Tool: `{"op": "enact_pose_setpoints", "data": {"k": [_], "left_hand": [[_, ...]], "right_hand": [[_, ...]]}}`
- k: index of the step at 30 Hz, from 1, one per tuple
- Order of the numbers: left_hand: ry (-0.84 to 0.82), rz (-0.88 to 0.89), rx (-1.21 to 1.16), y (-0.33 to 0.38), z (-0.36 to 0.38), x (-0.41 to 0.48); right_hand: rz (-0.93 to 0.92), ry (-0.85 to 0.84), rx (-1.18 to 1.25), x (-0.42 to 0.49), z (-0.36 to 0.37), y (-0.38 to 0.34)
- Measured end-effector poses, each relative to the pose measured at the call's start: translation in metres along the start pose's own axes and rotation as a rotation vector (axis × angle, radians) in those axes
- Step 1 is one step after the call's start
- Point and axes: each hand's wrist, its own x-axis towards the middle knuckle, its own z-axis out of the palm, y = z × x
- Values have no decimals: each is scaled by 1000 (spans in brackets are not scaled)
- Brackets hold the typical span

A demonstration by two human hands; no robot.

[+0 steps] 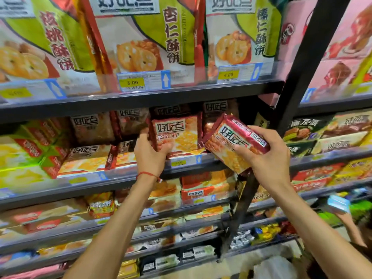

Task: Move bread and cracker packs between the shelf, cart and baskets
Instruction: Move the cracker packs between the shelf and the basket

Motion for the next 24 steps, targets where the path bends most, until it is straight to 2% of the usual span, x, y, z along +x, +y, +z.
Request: {"op": "enact_pose_setpoints", "data": {"k": [7,16,21,24], "left_hand": [[15,-46,-31,17,4,4],[-9,-139,69,16,23,21],[21,-123,122,17,27,23],[-16,-114,132,17,29,20]], "right_hand": [[99,-60,164,-1,7,-11],[102,-147,132,-6,5,-4],[108,-176,171,-5,4,-2],[98,-201,170,-7,3,-3]]}}
